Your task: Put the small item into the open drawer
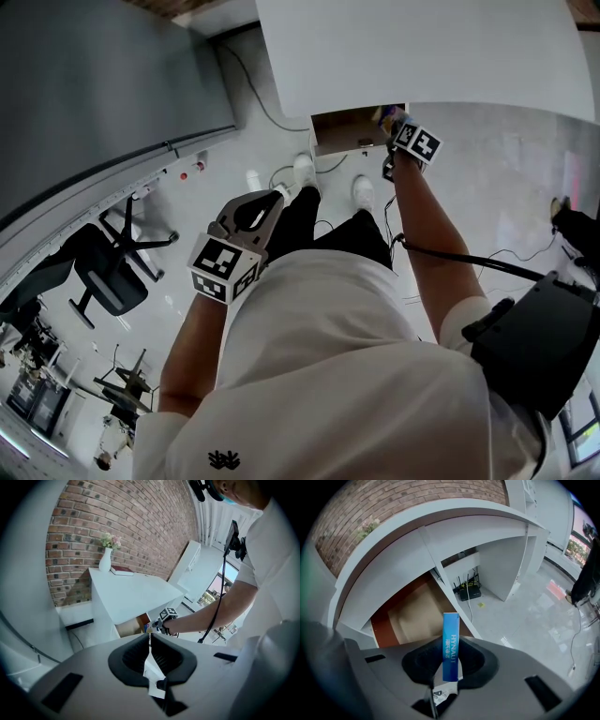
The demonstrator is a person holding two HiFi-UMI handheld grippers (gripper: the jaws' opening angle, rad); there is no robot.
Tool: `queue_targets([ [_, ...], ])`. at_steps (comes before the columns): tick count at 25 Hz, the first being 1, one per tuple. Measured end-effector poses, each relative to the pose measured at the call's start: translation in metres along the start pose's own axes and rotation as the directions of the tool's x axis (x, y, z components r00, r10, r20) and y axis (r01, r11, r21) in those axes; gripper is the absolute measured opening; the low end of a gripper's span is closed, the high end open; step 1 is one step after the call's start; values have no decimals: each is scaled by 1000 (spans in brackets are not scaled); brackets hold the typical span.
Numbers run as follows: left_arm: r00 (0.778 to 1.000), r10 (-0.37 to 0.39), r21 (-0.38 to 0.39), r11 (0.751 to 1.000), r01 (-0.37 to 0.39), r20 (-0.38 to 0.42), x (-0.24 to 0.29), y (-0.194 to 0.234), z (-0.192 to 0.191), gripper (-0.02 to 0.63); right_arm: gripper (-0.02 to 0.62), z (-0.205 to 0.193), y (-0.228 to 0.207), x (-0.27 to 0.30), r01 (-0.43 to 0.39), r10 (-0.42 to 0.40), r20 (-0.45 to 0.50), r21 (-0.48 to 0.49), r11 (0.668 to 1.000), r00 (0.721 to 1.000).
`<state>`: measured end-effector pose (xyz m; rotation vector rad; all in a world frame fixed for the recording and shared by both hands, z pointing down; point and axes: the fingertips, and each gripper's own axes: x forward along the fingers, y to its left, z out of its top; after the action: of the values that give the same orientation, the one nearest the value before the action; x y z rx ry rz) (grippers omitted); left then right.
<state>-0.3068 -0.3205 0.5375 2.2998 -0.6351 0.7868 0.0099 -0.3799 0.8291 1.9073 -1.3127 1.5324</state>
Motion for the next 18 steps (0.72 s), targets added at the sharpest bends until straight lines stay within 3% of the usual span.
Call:
queue_targets([
  [18, 999, -8, -63, 998, 6, -31, 17, 25, -8, 31, 104, 9, 0, 37, 53, -56, -39, -73, 996, 998],
])
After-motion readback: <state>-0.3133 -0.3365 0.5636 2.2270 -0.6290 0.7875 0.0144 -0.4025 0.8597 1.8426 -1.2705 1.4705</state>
